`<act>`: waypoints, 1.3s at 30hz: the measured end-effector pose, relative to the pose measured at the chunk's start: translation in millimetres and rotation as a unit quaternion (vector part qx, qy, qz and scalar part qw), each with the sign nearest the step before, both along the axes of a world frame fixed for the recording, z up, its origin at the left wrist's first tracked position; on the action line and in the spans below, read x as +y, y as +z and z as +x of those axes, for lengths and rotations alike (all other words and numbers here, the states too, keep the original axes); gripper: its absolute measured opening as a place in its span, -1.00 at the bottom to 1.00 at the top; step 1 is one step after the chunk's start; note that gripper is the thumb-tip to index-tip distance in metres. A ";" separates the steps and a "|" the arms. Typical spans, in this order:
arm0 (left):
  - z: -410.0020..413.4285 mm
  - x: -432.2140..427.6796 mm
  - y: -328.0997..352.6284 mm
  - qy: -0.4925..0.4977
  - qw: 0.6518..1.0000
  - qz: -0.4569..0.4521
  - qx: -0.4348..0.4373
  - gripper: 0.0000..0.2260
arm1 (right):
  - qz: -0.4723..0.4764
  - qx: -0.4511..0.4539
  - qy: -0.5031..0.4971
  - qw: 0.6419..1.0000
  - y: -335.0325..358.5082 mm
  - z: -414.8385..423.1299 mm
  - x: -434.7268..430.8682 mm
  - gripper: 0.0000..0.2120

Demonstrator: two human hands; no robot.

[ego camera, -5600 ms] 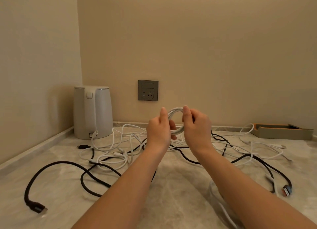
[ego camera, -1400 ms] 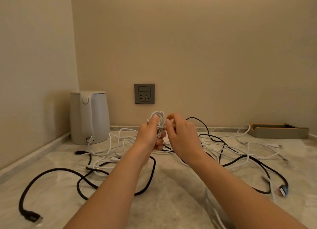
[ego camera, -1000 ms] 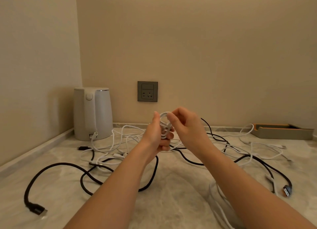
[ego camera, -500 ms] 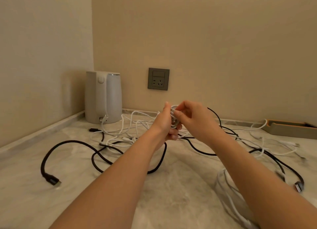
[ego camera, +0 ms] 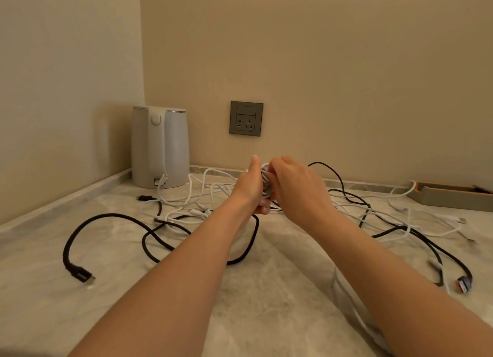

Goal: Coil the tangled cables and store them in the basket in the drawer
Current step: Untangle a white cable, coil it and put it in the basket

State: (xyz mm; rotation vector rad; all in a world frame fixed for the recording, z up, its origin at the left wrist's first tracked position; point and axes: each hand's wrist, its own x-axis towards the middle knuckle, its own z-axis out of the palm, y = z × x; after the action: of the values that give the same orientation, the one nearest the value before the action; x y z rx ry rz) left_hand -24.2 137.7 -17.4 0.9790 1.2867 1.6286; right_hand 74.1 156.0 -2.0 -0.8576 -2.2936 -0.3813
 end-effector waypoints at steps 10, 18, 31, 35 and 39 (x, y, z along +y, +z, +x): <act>4.6 -1.3 1.6 0.014 0.997 0.061 0.037 -0.43 | -0.070 0.135 0.069 0.986 0.3 2.9 3.4 -0.77; 7.3 0.8 5.7 0.039 0.997 0.061 -0.032 -0.43 | -0.047 0.124 0.055 0.990 3.4 1.2 -8.4 -0.77; 15.7 -4.3 11.4 0.014 0.997 0.071 -0.021 -0.46 | -0.092 0.218 0.181 0.955 1.0 7.5 10.9 -0.84; 16.9 -7.4 12.5 -0.030 0.996 0.086 -0.023 -0.45 | -0.144 0.247 0.216 0.934 2.8 11.1 13.8 -0.83; 14.4 -10.2 14.3 -0.072 0.992 0.093 -0.042 -0.46 | -0.177 0.261 0.232 0.920 5.8 11.1 14.7 -0.84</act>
State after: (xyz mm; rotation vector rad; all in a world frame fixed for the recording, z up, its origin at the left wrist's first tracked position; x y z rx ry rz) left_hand -9.8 127.5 -3.0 1.0774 0.9982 1.6800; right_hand 85.1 170.7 3.8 -0.4667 -1.9847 0.4382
